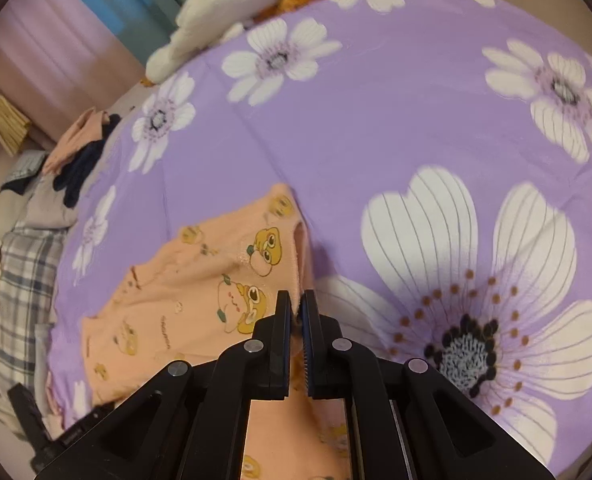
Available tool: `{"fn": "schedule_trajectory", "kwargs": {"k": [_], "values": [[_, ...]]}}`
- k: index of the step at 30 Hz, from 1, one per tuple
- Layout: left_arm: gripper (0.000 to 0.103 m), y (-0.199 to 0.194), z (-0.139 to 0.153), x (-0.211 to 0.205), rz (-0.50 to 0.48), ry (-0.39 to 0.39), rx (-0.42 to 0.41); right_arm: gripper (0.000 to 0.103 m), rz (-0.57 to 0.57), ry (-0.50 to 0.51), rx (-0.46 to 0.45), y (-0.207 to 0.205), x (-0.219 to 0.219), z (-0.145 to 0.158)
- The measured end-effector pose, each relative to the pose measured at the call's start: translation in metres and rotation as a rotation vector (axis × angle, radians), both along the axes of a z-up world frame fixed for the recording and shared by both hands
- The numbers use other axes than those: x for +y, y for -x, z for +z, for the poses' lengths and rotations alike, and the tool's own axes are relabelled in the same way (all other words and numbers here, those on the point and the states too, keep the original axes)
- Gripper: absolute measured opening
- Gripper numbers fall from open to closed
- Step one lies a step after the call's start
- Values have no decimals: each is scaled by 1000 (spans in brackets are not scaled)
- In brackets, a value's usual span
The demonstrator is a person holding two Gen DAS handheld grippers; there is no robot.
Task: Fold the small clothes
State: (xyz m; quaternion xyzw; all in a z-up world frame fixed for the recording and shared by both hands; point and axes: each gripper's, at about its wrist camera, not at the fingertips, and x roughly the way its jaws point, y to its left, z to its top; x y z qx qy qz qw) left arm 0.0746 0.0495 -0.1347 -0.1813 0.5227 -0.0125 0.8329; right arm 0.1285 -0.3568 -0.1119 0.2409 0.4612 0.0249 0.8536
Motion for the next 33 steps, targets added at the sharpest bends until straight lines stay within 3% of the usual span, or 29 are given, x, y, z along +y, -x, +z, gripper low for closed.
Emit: {"fn": "schedule_trajectory", "kwargs": {"k": [5,13,16,18,22,25,30,31,33], "values": [[11,0,0,4,12,21,9,6,-3,3,74,-5,0,-23],[11,4,13,6,-38,69,11,6,16,66,77,-9,6,-24],[22,6,29,5,-65,79,-20,6,10,64,81,-10,6,-26],[44,6,41,6,-78,113,-55,6,13,64,83,-9,6,-26],[50,1,56,10,-76,163,-100,6,17,65,83,-9,5,-26],[48,-12,53,7,-74,108,-107,6,17,70,85,-9,6,-26],[47,-28,29,-2,-82,44,-38,8,32,91,91,-9,8,-23],[47,-29,23,-5,-87,16,-23,11,40,107,100,-9,9,-21],[48,-28,11,-9,-98,-18,13,26,57,172,113,-8,13,-13]]}}
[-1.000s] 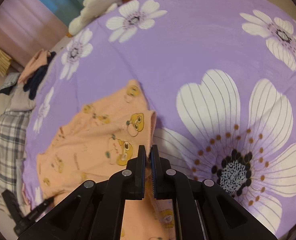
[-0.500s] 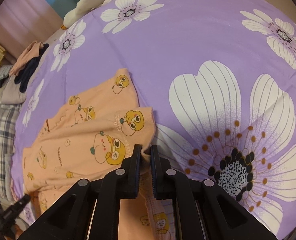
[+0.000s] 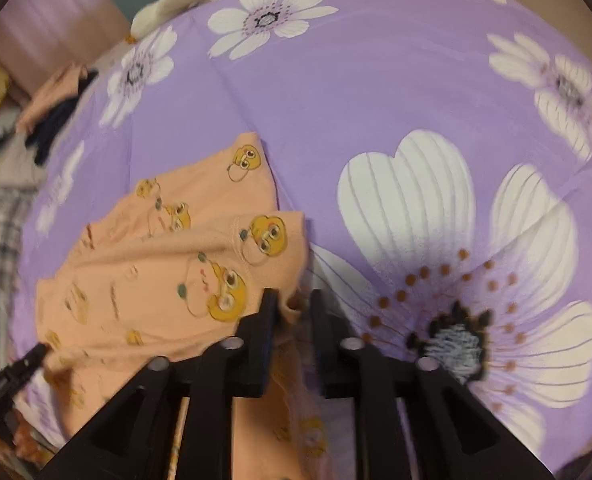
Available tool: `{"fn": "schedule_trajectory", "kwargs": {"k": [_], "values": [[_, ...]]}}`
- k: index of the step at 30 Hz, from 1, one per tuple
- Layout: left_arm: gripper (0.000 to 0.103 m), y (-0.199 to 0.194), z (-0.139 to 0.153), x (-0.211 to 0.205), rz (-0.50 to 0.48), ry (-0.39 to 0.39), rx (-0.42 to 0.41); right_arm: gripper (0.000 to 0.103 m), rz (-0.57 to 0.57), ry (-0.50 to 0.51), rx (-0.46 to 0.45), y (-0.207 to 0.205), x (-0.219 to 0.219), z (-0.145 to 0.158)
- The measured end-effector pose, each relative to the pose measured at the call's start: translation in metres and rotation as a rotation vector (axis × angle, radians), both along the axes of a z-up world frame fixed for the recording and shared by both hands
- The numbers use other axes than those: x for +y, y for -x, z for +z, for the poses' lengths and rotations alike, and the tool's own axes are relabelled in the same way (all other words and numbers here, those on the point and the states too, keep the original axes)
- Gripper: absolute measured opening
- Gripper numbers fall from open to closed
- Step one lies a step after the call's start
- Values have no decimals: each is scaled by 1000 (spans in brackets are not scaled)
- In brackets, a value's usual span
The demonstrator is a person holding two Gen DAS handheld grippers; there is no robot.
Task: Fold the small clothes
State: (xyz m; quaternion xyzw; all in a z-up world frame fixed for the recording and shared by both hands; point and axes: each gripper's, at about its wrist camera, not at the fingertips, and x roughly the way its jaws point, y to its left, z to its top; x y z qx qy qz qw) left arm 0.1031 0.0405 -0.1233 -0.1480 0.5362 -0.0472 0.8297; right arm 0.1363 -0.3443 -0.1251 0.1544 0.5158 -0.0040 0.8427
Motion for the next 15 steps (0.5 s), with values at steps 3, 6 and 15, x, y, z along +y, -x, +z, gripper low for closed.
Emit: {"fn": "schedule_trajectory", "kwargs": {"k": [3,6,15], "values": [[50,3,-10,1,3,-6,8,35,9,55,-42,6,3,19],[50,3,-9,0,0,-19,8,52,43,37,-78,8,11,34],[51,5,-10,1,6,-11,14,60,228,38,-23,-12,74,7]]}}
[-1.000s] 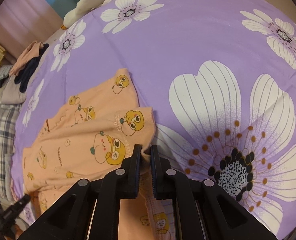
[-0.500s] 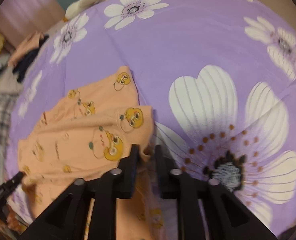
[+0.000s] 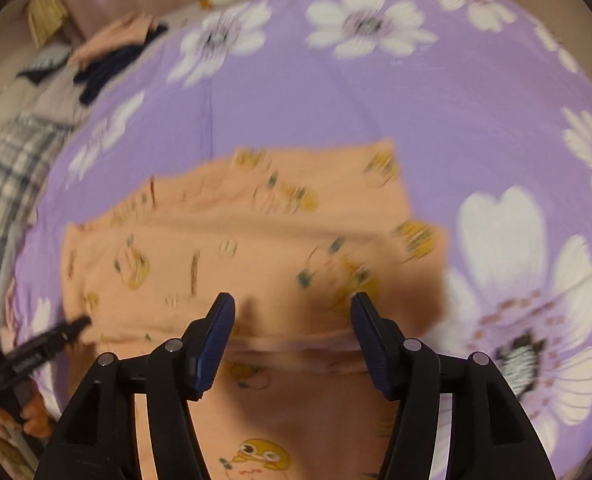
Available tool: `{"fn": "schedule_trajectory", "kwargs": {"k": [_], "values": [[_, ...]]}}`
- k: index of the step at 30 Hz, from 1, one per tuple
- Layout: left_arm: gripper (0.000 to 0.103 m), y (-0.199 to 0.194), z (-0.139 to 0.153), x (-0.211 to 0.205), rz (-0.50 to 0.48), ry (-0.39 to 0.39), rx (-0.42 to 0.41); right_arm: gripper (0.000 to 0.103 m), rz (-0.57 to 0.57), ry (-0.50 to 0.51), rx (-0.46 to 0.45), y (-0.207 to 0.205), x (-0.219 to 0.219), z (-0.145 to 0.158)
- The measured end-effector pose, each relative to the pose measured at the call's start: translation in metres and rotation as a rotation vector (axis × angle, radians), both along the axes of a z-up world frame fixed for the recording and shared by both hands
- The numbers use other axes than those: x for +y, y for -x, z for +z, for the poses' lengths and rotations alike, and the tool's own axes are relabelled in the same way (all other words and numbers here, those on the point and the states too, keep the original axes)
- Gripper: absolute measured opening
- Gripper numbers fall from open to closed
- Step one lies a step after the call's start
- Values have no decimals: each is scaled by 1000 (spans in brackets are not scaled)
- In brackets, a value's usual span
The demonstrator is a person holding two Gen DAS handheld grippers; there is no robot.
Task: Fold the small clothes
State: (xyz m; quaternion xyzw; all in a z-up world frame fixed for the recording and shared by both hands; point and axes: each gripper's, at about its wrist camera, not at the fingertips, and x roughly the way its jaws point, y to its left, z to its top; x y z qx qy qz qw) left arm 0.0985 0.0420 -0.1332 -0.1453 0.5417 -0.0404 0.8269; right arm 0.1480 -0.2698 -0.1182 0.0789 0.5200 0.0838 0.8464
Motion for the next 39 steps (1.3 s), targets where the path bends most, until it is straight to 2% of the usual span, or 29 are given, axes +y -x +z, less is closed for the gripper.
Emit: {"fn": "schedule_trajectory", "kwargs": {"k": [2,5,11,15,31,34,39], "values": [[52,1,1,1,6,1,2,60,17,52,14,2,9,-9],[52,2,1,0,7,-5,2,62,42,99,-14,9,14,-10],[53,2,0,0,14,1,0,63,38,60,-17,13,5,-13],[53,2,0,0,16,3,1,70,46,65,-22,13,11,-13],[59,7,1,2,57,35,-5,79,72,106,-32,10,19,-17],[64,12,4,2,61,39,-11,81,82,118,-28,9,22,-17],[80,26,9,1,53,0,-23,81,75,109,-34,11,20,-14]]}}
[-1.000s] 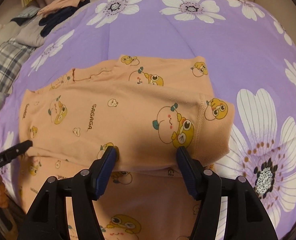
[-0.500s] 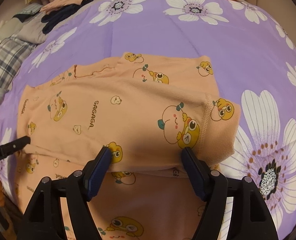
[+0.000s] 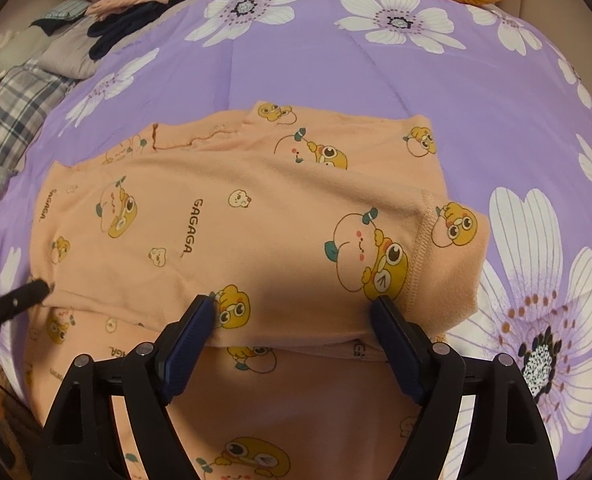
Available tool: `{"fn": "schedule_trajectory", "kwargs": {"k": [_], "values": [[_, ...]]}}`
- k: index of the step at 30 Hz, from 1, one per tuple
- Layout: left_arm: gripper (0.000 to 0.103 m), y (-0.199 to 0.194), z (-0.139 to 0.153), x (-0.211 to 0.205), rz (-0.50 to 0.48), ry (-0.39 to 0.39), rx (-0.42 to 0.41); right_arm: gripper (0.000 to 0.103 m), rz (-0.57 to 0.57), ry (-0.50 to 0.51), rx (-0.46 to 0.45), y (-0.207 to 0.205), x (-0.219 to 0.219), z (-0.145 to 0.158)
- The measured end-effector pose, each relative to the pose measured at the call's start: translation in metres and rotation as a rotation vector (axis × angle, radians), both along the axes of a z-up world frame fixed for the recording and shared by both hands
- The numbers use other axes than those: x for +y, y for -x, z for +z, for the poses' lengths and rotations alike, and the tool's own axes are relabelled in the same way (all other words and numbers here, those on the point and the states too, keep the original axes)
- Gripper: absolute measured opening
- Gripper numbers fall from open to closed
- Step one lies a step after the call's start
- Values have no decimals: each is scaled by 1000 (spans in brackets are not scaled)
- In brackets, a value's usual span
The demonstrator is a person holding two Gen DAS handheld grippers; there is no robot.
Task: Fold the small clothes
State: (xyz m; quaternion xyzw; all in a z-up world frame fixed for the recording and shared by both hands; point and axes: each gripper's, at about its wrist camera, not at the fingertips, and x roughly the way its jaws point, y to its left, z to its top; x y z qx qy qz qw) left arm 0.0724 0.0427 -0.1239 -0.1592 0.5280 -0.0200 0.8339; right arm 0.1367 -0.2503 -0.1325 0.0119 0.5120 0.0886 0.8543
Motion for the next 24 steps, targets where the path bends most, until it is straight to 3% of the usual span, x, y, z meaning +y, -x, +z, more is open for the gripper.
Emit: {"fn": "schedule_trajectory", "kwargs": {"k": [7,12,24], "values": [[85,34,12,12,20,18,-27,81,4,-70,-50,30,-18,20],[85,61,11,12,18,48,-41,81,-66,-111,-54,59,-50,25],[83,98,-8,-2,22,119,-49,81,-133,-157,-6,114,-84,-3]]}}
